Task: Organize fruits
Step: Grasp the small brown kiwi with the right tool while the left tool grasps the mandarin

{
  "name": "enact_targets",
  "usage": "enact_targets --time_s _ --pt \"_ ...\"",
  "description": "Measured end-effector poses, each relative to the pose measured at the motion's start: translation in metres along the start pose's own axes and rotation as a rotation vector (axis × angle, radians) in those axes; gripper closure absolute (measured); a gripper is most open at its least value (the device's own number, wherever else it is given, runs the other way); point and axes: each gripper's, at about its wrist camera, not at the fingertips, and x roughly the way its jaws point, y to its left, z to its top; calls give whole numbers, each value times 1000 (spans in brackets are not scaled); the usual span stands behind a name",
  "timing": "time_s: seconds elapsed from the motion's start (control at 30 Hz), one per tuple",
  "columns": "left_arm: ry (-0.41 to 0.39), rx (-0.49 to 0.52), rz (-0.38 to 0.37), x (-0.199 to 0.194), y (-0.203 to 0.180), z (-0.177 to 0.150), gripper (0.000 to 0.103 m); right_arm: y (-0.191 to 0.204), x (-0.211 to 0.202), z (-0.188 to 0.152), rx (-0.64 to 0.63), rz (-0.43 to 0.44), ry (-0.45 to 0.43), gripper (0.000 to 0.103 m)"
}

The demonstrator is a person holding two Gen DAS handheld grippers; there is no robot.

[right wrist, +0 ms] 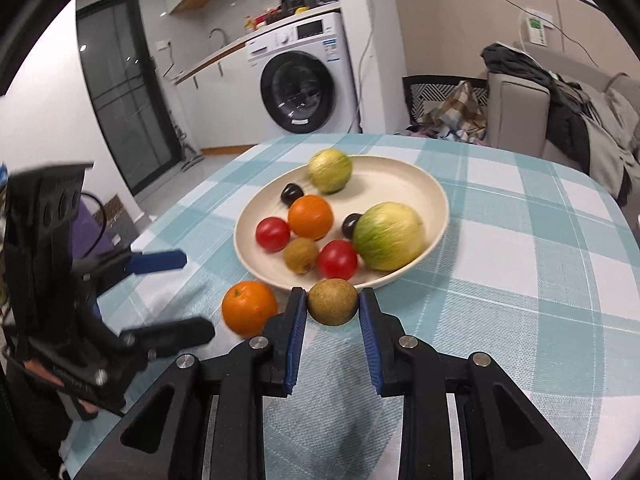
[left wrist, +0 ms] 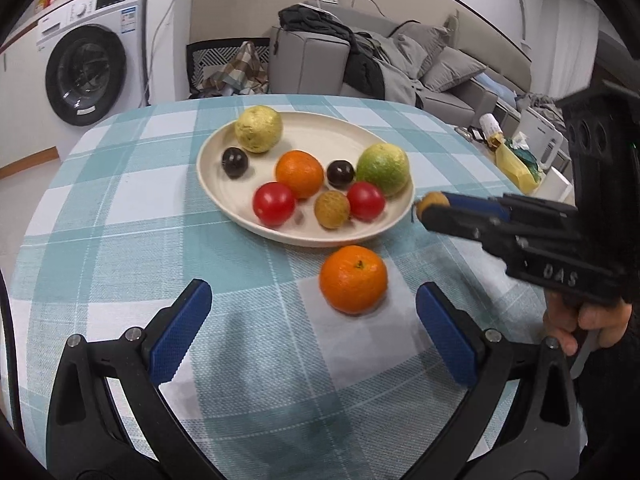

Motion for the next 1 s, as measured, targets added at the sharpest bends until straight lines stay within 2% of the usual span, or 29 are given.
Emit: enact_targets --time_s 0.1,0.13,0.2,0.27,0.3,0.33,0.37,0.8,1.0 --pt "29 23 -1 7 -7 1 3 -8 -1 2 33 -10 -10 75" --pt "37 26 -5 9 -8 2 8 -9 -2 2 40 -8 -8 75" --pt "49 34 -22 14 -11 3 21 -11 0 1 47 -6 -2 75" --pt "64 54 -40 18 -15 5 42 -11 1 1 47 -7 4 75" --pt "71 64 -47 20 -18 4 48 -11 1 1 47 -7 1 75" --pt "81 78 -56 22 -21 4 60 -11 0 1 46 -7 0 75" --pt "84 85 -52 23 -23 4 65 -11 1 1 45 -6 1 75" --pt "32 90 -95 11 -24 4 66 -11 0 0 52 -5 -4 75" --pt "-26 93 -88 -1 -22 5 66 -12 -1 0 52 -4 -15 75"
